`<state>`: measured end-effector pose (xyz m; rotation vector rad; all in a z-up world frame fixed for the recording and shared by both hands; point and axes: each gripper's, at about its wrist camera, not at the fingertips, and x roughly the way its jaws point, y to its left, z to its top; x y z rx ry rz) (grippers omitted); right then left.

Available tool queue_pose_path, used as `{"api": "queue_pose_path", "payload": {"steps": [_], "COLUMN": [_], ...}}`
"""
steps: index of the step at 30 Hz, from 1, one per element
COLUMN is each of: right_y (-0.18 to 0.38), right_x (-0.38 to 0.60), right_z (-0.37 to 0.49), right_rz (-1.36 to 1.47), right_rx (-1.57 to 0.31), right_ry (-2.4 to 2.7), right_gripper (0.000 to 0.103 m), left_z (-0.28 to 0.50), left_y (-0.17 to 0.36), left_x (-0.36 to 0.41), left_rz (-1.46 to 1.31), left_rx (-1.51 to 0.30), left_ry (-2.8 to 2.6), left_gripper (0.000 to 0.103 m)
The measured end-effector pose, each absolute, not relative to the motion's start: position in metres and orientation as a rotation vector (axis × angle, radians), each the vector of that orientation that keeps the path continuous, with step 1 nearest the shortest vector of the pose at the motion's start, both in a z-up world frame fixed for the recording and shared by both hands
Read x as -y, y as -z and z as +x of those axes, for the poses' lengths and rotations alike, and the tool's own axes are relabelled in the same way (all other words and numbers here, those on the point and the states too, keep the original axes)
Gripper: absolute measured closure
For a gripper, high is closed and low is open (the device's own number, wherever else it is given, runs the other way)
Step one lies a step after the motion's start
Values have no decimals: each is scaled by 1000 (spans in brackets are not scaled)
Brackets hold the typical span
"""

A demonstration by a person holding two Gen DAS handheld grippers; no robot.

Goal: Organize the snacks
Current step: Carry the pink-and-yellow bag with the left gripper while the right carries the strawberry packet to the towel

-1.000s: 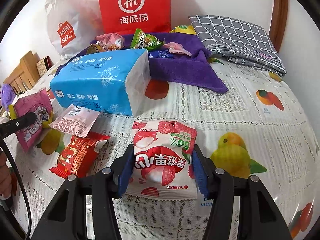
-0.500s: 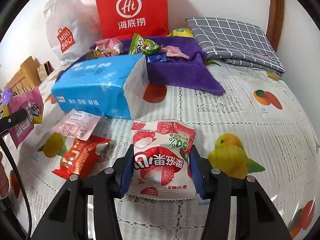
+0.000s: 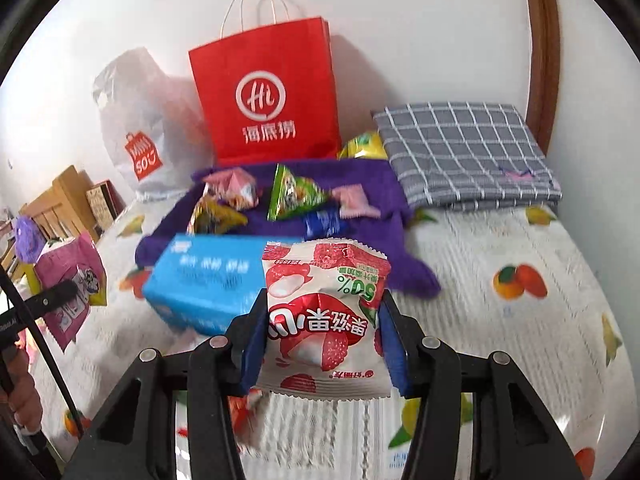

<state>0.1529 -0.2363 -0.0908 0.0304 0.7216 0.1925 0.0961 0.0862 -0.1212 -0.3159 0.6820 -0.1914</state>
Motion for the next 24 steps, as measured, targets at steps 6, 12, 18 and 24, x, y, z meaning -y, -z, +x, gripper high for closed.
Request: {"api": "queue_pose_path", "payload": {"steps": [6,12,18,24], "right_y": [78,68,71,99], "right_x": [232,231,233,240], "right_z": [183,223,270,300], "right_rz": [54,86,101,147], "right_rx": [-711,-698,-712,-747], "right_ry": [-184,-192,-206,-223], "right_gripper": [53,53,53,53], "left_z": [116,149,181,194], "left_y": [95,79,84,103], "left_x": [-79,-68,-67,-69], "left_rz": [-306,-307,-319,-328], "left_rx": [-630,-593,-587,-606], "left_ry": [192,196,190,194], "left_gripper": [59,59,59,59]}}
